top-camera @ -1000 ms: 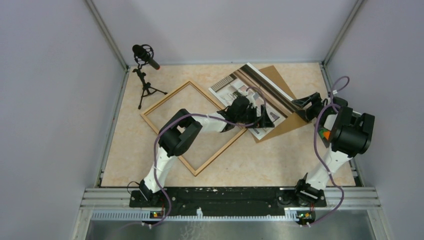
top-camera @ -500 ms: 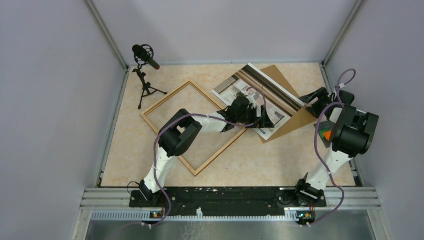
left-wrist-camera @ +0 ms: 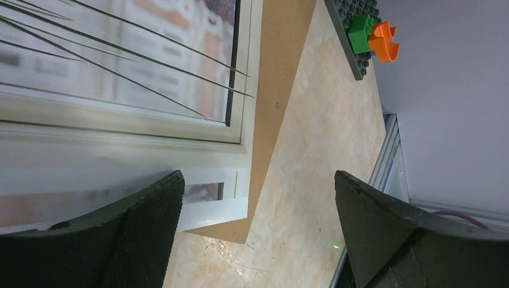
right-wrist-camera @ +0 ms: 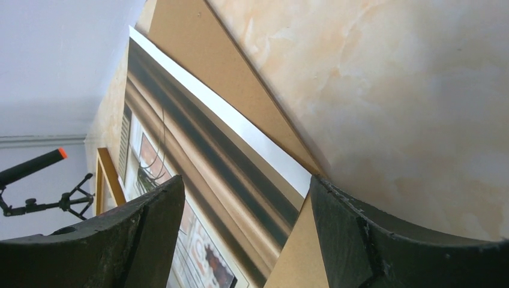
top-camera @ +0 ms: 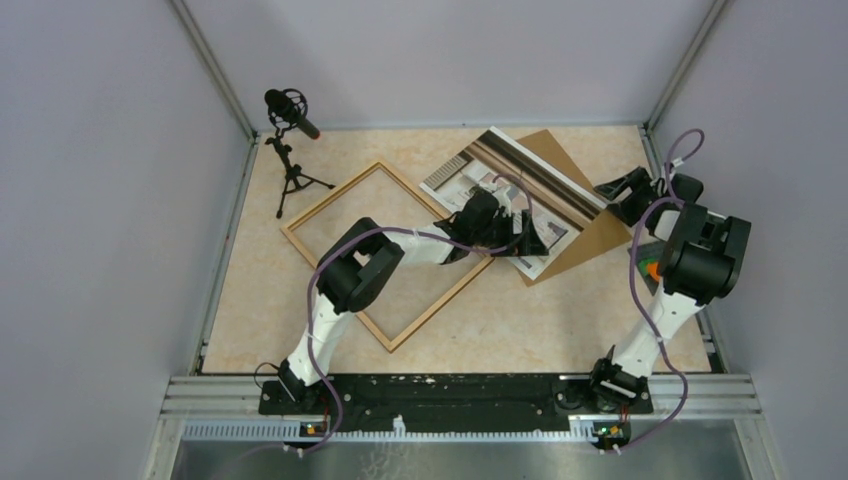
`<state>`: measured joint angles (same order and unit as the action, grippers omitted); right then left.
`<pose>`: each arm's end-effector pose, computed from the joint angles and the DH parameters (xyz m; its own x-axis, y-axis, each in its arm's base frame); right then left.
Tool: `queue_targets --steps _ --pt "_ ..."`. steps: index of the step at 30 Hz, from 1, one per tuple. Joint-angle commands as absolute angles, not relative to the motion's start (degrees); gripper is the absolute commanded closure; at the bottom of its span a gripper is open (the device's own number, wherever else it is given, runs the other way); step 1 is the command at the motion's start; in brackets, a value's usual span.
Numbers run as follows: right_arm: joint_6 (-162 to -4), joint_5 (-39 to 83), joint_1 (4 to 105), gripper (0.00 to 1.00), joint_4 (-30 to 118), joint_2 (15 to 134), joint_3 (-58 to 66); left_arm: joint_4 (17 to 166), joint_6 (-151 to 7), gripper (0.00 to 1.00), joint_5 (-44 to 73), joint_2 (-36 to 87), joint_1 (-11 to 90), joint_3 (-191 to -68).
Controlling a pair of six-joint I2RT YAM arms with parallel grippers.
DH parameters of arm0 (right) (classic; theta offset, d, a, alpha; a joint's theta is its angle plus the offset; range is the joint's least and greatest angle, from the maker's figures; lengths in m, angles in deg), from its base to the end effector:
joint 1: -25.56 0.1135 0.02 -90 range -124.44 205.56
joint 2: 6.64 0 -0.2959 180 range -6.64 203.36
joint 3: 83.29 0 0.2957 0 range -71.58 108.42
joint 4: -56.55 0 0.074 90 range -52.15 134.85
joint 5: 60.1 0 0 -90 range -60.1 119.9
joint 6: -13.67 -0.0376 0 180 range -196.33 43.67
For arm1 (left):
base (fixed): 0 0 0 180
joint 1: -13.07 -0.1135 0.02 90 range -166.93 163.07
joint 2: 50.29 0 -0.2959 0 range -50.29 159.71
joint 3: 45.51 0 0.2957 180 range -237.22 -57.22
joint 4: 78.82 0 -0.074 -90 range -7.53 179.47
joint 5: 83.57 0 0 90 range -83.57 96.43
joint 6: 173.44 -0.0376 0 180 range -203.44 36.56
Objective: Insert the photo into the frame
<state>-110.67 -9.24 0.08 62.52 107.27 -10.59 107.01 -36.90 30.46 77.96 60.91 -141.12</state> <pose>0.4134 -0.1707 0.1297 -0.5044 0.7250 -0.4689 0.1851 0.6212 0.7615 0.3571 -0.4172 0.1375 -0.8767 -0.0194 -0.4806 0.4137 0.4790 -0.7742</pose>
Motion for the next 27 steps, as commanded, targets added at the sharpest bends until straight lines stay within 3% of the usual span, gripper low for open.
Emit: queue_targets --steps 1,17,22,27 --pt "-108.6 -10.8 2.8 0.24 61.7 111.0 -11.6 97.4 -36.4 0.02 29.7 81.5 59.5 -138.9" --pt "-115.9 -20.0 8.4 0.25 73.7 114.6 -14.6 96.9 -35.3 0.02 31.0 85.2 58.8 -138.9" --pt "-112.9 -14.5 8.0 0.25 69.6 109.6 -15.4 95.2 -38.9 0.02 29.7 83.7 58.9 -140.1" --pt "-110.4 -13.3 7.2 0.25 61.6 108.8 -11.4 85.1 -48.6 0.02 24.9 79.4 59.1 -150.4"
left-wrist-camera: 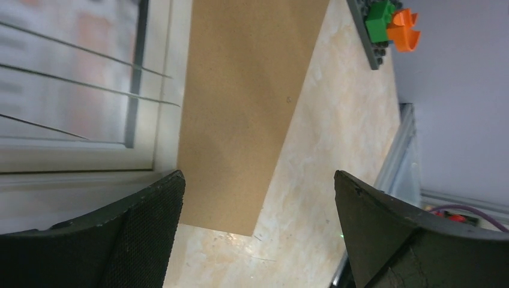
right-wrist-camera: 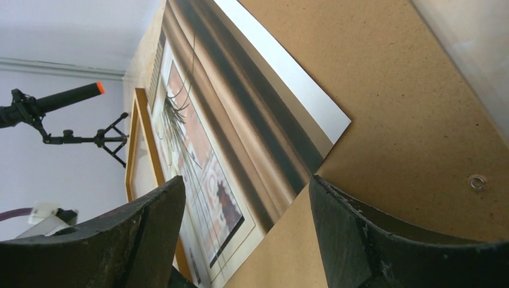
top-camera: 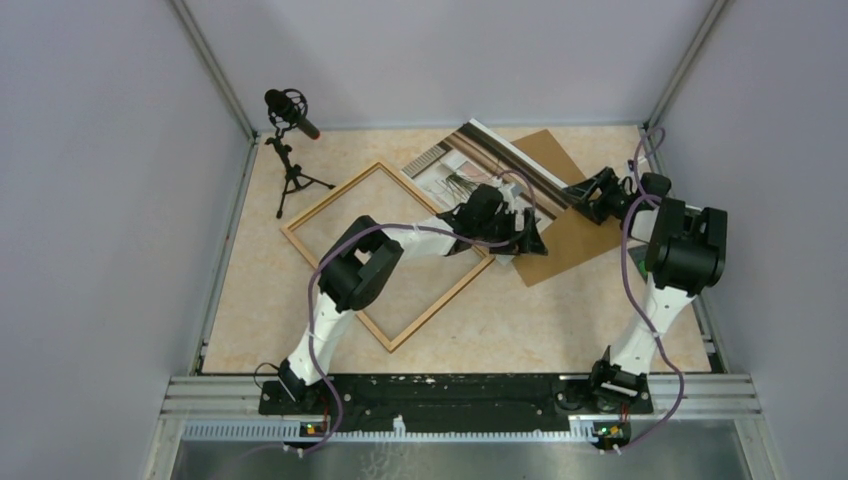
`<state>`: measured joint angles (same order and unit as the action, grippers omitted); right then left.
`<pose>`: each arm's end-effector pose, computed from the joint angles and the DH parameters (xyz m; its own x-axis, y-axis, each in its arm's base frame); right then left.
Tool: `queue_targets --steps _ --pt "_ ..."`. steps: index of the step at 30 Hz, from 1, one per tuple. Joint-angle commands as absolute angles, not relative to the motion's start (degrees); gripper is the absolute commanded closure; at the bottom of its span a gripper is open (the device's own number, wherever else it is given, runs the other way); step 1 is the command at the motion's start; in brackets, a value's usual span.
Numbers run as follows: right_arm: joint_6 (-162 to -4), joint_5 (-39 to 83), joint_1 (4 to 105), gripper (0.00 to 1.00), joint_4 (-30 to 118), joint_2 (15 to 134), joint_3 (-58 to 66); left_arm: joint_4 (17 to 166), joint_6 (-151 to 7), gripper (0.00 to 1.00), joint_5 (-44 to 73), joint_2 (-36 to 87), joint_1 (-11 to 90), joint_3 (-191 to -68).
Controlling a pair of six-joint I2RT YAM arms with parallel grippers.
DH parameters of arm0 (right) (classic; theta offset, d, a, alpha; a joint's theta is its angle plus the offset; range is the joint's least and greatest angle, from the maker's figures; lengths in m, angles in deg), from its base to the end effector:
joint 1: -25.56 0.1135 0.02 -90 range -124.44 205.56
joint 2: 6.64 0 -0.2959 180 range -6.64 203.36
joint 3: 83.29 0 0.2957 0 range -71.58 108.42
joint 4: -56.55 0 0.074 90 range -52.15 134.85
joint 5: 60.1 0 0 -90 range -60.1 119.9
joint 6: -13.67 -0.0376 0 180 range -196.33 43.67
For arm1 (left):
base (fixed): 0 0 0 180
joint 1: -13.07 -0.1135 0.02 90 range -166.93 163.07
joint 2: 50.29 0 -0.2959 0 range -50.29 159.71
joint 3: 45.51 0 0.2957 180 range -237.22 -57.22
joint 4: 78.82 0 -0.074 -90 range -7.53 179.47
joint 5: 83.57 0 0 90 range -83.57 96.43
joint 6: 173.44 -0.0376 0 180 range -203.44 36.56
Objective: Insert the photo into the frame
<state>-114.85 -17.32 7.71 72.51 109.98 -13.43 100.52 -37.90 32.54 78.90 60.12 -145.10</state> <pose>0.4279 -0.1088 0.1117 -0.6254 0.6458 -0.4380 -0.0031 0.5593 0.8290 0.3675 -0.4191 0.1425 -0.8945 0.0202 -0.4467 0.3967 0.4969 -0.7718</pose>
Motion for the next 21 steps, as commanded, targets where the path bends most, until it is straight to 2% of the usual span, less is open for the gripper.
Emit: queue_targets --steps 1,5,12,16,21 --pt "-110.2 -12.8 7.3 0.25 60.7 108.2 -11.2 83.7 -50.1 0.02 23.9 78.6 59.1 -152.2" --pt "-113.6 -8.5 8.0 0.25 59.9 103.0 -17.0 81.9 -54.2 0.02 21.6 75.8 58.6 -156.7" --pt "-123.2 -2.0 14.9 0.25 61.3 86.5 -31.5 83.1 -52.5 0.02 22.1 74.1 52.3 -154.6" --pt "-130.6 0.4 23.3 0.29 64.3 77.4 -38.9 88.9 -46.8 0.02 28.8 74.2 46.3 -150.8" --pt "-138.2 12.4 35.4 0.32 64.6 70.4 -45.8 91.5 -43.9 0.02 33.5 77.4 43.2 -151.6"
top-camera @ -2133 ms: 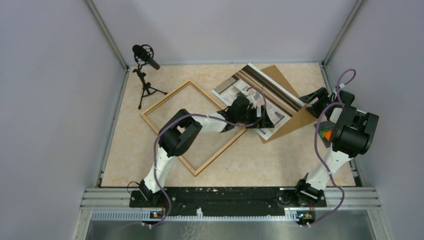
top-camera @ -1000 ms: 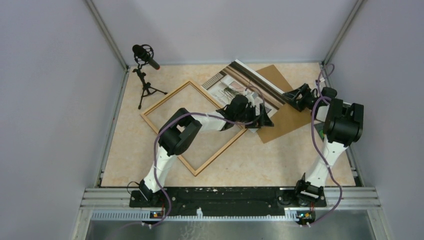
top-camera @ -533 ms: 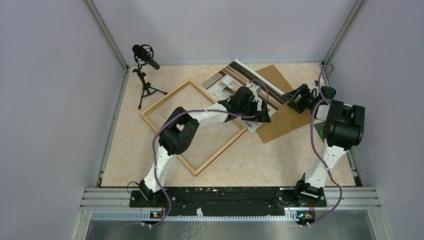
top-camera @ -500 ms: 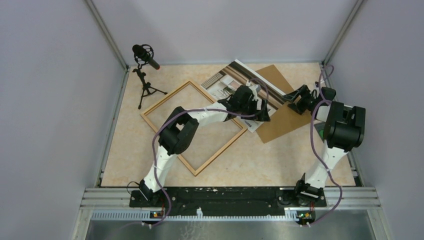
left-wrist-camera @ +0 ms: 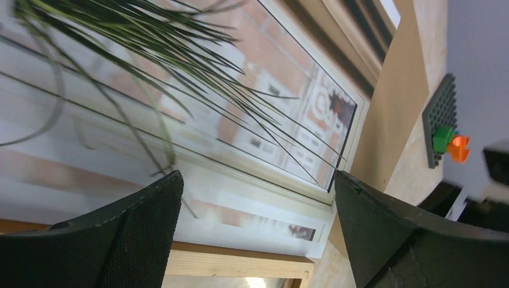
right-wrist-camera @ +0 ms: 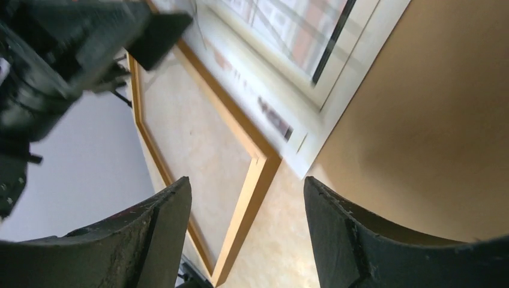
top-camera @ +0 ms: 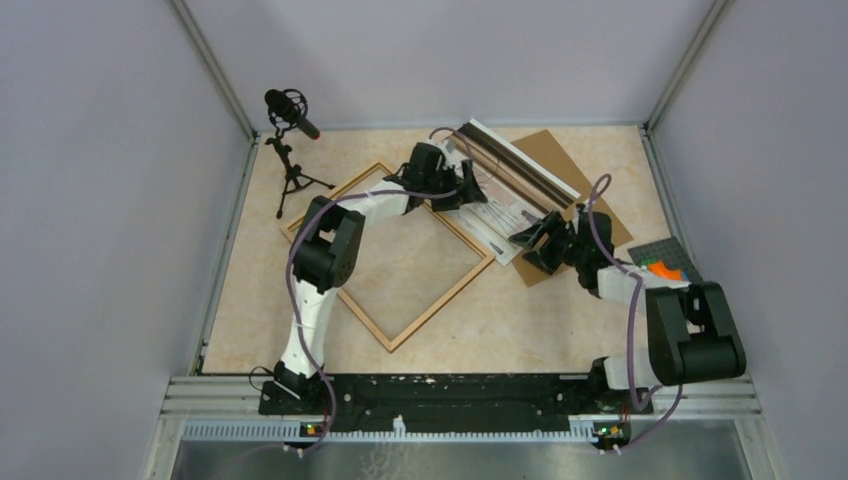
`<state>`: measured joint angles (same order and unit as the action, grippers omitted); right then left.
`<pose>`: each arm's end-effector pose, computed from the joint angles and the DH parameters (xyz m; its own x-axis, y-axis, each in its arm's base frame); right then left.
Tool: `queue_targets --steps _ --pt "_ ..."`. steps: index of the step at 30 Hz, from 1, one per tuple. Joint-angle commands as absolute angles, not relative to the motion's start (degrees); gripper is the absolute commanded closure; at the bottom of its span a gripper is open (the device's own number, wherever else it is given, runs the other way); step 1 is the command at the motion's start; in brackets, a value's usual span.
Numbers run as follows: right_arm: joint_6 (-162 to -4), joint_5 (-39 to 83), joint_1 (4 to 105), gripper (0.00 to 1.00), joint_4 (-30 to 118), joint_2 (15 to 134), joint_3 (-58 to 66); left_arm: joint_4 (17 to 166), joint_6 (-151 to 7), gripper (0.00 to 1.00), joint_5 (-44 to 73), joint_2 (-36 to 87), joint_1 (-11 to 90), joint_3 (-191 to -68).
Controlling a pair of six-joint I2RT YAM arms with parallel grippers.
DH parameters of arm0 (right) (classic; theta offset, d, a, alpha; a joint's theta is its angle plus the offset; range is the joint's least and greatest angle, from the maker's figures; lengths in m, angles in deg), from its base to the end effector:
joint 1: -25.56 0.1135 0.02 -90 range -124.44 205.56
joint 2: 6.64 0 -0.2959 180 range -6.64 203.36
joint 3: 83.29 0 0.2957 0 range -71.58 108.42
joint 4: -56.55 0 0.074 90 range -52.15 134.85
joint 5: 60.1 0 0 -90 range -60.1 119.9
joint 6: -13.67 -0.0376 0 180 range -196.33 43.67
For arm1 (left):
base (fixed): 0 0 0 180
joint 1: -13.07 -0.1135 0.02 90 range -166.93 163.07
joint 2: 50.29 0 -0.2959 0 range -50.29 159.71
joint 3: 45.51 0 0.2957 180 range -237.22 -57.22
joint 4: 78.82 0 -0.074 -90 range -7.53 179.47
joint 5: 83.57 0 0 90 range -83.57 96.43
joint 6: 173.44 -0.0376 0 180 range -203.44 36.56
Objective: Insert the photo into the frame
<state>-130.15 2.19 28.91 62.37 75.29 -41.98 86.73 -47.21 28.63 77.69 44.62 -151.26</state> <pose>0.2895 0.0345 0.1527 -0.6858 0.6757 -0.2705 0.2043 0.5355 0.8195 0.4724 -0.3067 0.1699 -0.8496 -0.1205 -0.5135 0.2982 0.6933 -0.6561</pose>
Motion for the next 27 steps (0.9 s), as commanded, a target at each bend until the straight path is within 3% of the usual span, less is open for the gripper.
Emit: queue_targets --steps 1,15,27 --pt "-139.3 14.5 36.6 0.33 64.7 69.6 -46.7 91.2 -43.5 0.02 33.1 77.7 43.1 -151.3" --pt "-151.8 23.4 45.4 0.42 77.0 74.3 -52.9 94.1 -37.0 0.02 31.8 75.9 42.6 -139.7" --pt "-155.4 35.2 49.0 0.43 87.7 82.8 -54.2 95.0 -36.0 0.02 32.2 75.9 42.3 -138.4"
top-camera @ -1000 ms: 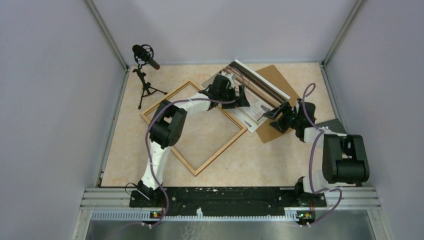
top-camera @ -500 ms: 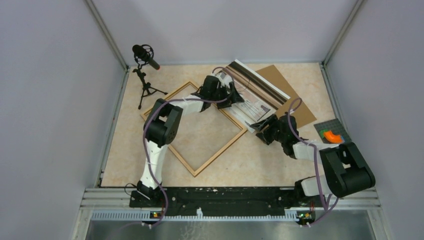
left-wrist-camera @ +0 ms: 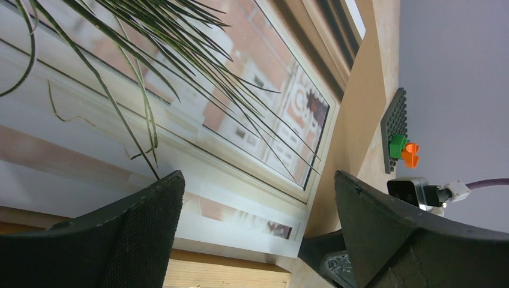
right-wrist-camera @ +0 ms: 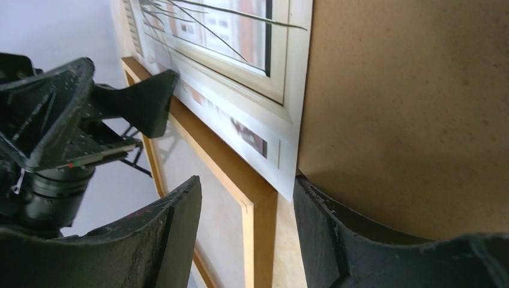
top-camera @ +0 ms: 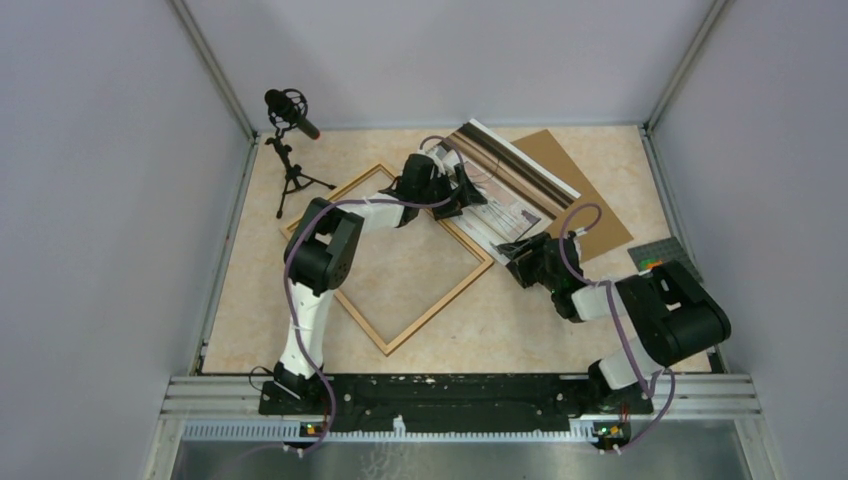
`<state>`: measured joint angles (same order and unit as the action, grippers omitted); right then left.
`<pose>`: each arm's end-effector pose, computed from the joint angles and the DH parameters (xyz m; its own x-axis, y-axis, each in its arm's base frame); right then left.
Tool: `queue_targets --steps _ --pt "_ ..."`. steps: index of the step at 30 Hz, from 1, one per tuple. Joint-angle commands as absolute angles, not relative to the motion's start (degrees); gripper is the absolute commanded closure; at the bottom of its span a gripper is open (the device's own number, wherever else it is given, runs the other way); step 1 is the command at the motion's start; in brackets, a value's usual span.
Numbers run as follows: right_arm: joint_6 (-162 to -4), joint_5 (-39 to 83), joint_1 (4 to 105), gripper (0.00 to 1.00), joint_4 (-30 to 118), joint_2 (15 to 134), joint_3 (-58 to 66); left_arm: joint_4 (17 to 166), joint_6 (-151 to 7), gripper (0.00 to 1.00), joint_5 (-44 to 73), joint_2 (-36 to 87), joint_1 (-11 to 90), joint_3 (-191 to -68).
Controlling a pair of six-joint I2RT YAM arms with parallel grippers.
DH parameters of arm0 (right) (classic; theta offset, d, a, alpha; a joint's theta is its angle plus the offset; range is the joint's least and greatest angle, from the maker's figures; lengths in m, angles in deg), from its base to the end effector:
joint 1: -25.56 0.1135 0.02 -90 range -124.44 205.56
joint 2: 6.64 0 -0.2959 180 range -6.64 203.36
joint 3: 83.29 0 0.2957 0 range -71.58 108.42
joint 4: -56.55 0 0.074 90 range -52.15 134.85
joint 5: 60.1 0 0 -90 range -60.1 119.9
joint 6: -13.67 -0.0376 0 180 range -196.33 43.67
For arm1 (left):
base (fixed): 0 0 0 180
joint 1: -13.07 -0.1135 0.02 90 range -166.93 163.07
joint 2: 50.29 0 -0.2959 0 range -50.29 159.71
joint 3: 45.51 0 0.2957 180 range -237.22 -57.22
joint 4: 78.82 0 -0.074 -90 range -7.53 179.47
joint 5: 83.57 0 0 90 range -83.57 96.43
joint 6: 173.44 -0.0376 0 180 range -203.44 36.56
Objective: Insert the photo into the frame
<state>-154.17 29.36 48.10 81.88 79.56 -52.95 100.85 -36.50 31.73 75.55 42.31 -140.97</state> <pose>0.2423 0.1009 0.1073 -0.4809 0.8588 -0.1768 0.3763 0.3842 0.8430 0.4644 -0.2784 0.1487 -0.8612 -0.2749 -0.4276 0.1948 0.5983 -0.7772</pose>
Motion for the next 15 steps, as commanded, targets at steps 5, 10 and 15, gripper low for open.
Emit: queue_targets --steps 5,10,15 --pt "-153.9 33.8 49.0 0.43 99.1 86.9 -54.0 94.9 -36.4 0.02 32.3 76.0 42.2 -138.2" --pt "-151.8 34.1 49.0 0.43 104.7 87.4 -52.6 95.0 -36.6 0.02 32.3 76.1 42.1 -137.9" --pt "-149.7 36.9 48.8 0.54 105.4 88.9 -49.8 95.0 -36.8 0.02 32.5 75.8 42.1 -137.9"
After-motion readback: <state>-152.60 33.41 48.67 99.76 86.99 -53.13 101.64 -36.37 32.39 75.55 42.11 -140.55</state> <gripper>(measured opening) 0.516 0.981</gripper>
